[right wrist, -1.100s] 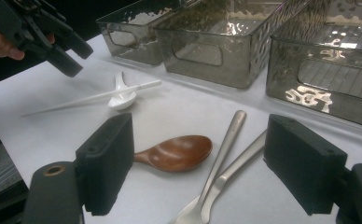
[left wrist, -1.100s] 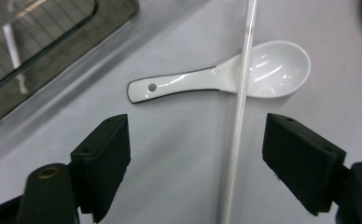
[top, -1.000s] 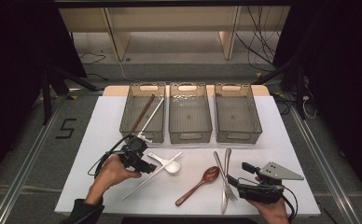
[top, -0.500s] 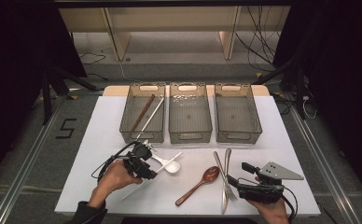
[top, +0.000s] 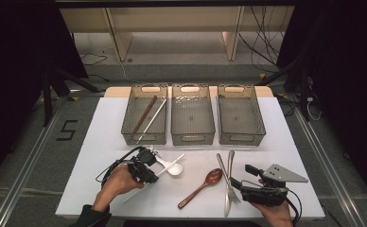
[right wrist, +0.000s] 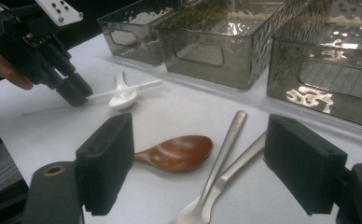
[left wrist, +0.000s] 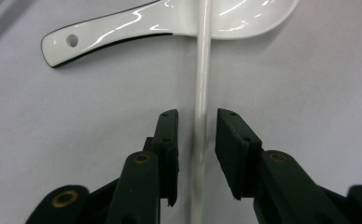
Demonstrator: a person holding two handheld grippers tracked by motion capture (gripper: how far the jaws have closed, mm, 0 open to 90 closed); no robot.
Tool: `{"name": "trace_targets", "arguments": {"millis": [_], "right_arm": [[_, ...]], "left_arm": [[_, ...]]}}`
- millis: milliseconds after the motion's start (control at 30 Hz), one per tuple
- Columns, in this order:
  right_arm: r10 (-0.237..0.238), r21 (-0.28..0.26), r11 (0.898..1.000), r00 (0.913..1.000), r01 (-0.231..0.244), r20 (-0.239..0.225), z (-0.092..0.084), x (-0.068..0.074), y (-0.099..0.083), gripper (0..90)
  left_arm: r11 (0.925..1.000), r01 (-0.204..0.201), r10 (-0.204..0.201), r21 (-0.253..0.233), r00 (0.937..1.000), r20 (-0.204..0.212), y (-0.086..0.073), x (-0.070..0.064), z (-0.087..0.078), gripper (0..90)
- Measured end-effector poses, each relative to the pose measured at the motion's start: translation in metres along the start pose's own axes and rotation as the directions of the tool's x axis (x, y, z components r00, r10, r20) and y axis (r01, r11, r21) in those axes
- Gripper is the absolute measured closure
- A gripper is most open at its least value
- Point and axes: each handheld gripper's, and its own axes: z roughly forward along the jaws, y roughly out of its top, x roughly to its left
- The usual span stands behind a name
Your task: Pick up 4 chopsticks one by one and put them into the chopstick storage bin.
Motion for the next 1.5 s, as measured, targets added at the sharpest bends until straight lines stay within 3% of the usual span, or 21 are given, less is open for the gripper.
{"name": "trace_targets", "arguments": {"millis": [533, 767, 833, 1167, 1500], "right_arm": [[-0.001, 0.000, 1.000, 1.0000, 0.001, -0.001, 0.000, 0.000, 0.000, 25.2], [-0.002, 0.000, 1.000, 1.0000, 0.002, 0.000, 0.000, 0.000, 0.000, 25.2], [-0.002, 0.000, 1.000, 1.0000, 0.002, 0.000, 0.000, 0.000, 0.000, 25.2], [0.001, -0.001, 1.000, 1.0000, -0.001, 0.000, 0.000, 0.000, 0.000, 25.2], [0.001, 0.000, 1.000, 1.0000, -0.001, 0.001, 0.000, 0.000, 0.000, 25.2]], "left_arm": [[0.9994, -0.030, 0.030, 0.016, 0.9992, -0.026, 0.000, -0.004, 0.004, 82.7], [0.9993, -0.037, 0.037, 0.005, 0.9992, -0.016, 0.000, -0.004, 0.004, 84.3], [0.9983, -0.057, 0.057, 0.010, 0.9983, -0.012, 0.000, -0.003, 0.004, 84.4], [0.9966, -0.071, 0.071, -0.041, 0.9975, -0.007, 0.000, -0.002, -0.008, 84.9], [0.9933, -0.060, 0.060, -0.099, 0.9982, 0.002, 0.000, 0.000, -0.020, 84.9]]}}
